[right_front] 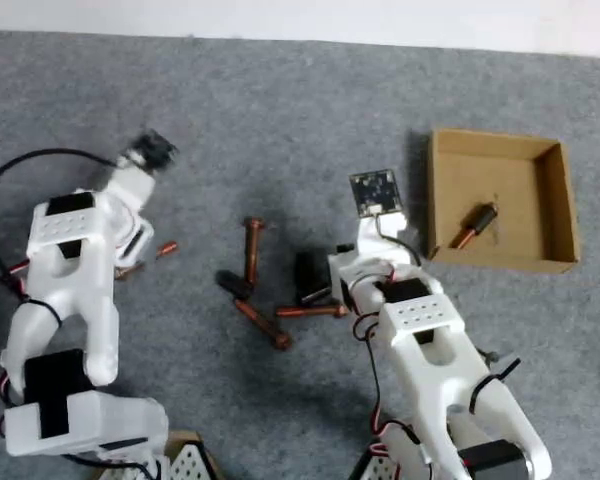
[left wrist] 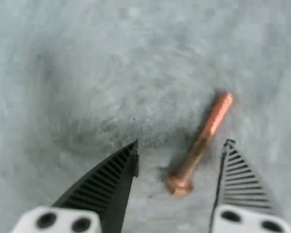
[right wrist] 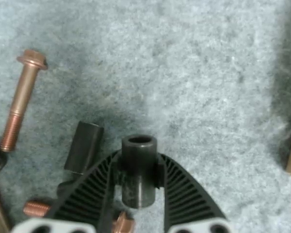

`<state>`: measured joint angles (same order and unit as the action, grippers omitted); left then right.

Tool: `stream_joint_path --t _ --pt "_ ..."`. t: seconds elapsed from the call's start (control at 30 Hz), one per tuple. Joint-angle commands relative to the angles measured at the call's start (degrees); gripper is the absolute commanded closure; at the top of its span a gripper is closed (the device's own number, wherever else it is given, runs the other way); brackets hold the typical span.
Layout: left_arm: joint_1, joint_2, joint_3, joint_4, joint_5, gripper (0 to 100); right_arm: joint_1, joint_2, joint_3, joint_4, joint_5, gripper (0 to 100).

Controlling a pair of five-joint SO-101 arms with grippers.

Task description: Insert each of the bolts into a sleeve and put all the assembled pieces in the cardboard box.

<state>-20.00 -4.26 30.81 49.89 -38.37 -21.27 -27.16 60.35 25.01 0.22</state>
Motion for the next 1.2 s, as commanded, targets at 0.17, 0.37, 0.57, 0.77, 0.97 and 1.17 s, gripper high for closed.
stream_joint_path --t 0.17,0.37,0.57,0.77,0.97,1.17 --pt "3.21 -2.68 0.4 10.99 66.46 73 -0.13 -1.63 -0.57 -1.71 3.08 99.4" --pt "5.85 -2.68 -1.71 20.84 79.74 73 -0.13 -1.63 -0.57 -1.71 3.34 99.4" --pt "5.85 -2.59 -1.45 16.53 89.58 73 -0.13 -1.63 -0.48 -1.71 3.43 99.4" --pt "3.12 -2.51 -1.45 8.79 94.86 73 -0.13 -1.63 -0.48 -1.71 3.43 99.4" --pt "3.12 -2.42 -1.27 8.7 97.67 73 -0.13 -1.63 -0.48 -1.71 3.43 99.4" --pt "1.89 -2.42 1.89 1.93 101.19 73 -0.13 -1.63 -0.48 -1.71 3.43 99.4"
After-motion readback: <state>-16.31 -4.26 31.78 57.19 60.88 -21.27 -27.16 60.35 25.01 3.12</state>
